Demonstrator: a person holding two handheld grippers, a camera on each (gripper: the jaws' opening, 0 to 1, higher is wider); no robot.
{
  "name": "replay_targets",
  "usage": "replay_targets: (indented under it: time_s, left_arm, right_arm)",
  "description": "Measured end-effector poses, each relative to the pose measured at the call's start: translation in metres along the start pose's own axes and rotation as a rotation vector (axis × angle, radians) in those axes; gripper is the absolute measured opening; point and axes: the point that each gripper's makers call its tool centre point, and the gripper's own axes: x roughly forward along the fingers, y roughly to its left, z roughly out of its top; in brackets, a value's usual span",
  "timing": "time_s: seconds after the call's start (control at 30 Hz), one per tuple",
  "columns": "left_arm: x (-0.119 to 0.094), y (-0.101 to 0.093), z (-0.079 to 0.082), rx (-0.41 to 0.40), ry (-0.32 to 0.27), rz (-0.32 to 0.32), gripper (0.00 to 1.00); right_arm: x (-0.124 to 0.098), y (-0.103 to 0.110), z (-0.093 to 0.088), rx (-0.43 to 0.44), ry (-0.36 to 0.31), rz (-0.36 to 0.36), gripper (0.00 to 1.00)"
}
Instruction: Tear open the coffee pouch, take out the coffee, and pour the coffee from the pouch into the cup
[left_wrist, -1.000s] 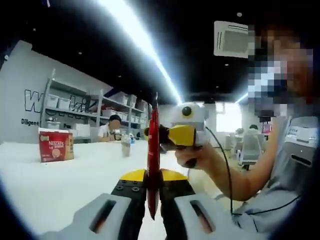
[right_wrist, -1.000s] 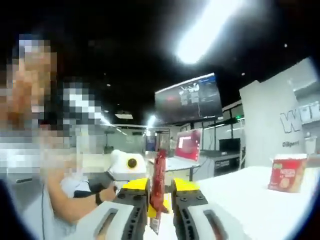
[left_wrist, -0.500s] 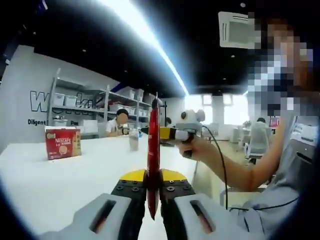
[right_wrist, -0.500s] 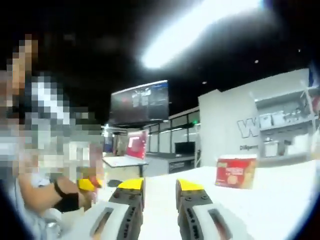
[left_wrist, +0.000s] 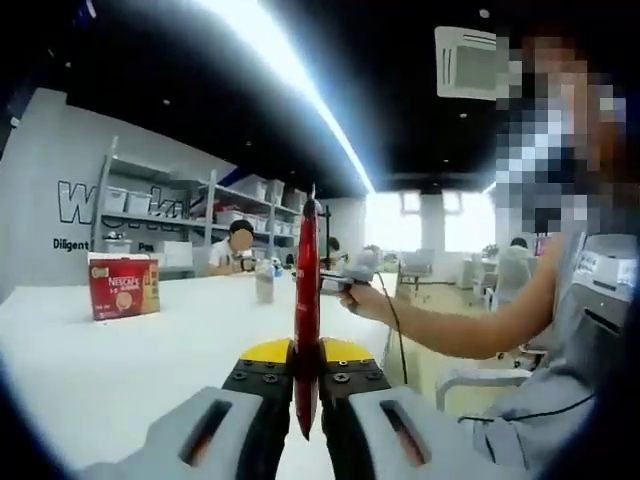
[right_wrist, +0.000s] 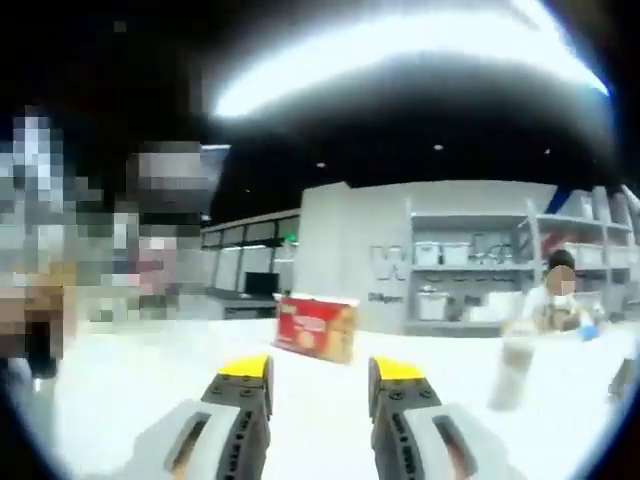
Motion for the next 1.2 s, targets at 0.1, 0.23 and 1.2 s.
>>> replay_targets:
  time_s: [0.1, 0.23, 1.2]
  left_arm:
    - [0.0, 0.001, -0.001, -0.003, 0.0, 0.003, 0.12]
    - [0.0, 0.004, -0.001, -0.004, 0.002, 0.008, 0.12]
    - [0.002, 0.035, -0.007, -0.03, 0.02, 0.074, 0.12]
  right_arm:
    - [0.0, -0.049, -0.008, 0.035, 0.012, -0.068, 0.42]
    - [0.003, -0.091, -0.011, 0.065, 0.011, -0.111, 0.43]
    - [0.048, -0.261, -0.033, 0.011, 0.034, -0.378, 0.68]
